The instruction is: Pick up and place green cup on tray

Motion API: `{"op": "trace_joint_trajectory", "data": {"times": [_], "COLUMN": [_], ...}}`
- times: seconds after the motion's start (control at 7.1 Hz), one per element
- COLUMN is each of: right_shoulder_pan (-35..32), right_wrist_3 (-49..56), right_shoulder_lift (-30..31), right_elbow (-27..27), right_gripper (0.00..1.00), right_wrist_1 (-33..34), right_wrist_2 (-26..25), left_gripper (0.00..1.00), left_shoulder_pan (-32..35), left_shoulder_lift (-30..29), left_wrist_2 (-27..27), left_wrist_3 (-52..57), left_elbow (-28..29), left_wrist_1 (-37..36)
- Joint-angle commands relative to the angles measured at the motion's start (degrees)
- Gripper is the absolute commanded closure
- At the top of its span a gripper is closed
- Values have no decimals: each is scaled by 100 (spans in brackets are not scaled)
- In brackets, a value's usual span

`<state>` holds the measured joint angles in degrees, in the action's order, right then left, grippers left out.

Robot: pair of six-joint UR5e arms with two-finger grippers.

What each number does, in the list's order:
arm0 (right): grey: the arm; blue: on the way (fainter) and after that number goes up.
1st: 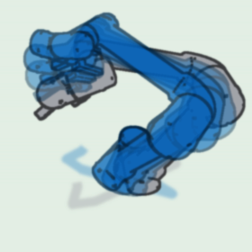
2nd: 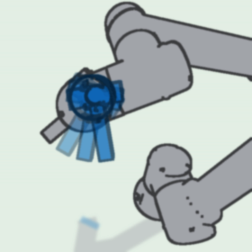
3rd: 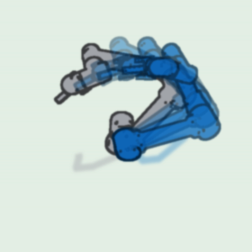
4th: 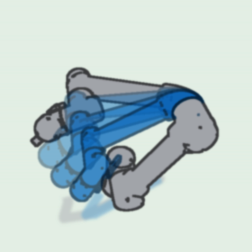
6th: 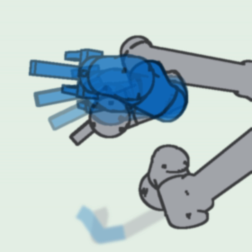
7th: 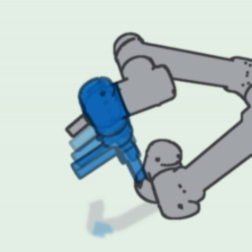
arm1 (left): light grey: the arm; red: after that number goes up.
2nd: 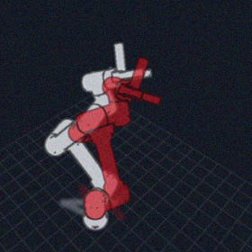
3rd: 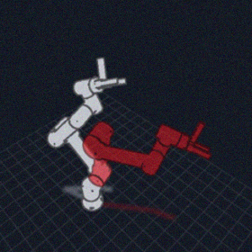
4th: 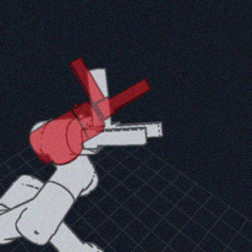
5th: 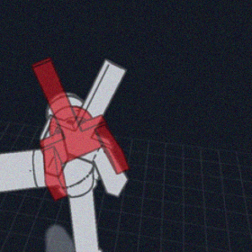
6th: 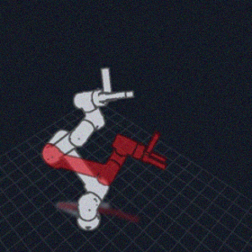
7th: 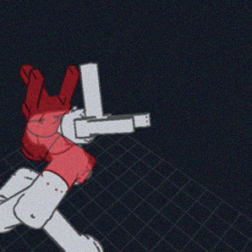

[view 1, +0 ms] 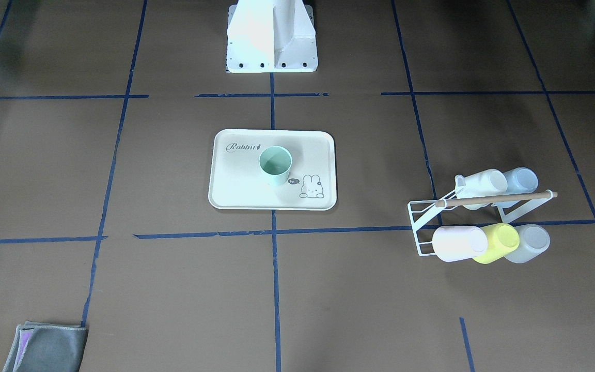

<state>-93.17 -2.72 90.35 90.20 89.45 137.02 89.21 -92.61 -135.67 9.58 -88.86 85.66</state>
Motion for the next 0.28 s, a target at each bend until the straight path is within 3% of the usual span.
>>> {"op": "trace_joint_trajectory", "data": {"times": [0.0, 0.14], "right_shoulder_pan": [0, 0], "right_wrist_3": [8, 8], "right_shoulder_lift": [8, 8], "right_elbow": [59, 51], "right_gripper": [0, 0], "right_wrist_1": [-33, -33], "right_wrist_2": [0, -26], "left_gripper": [0, 0], "left_shoulder_pan": [0, 0], "left_shoulder_lift": [6, 15], "left_wrist_2": [-3, -3], "left_wrist_3": [0, 0], "left_elbow": [0, 0], "left_wrist_1": [3, 3]}}
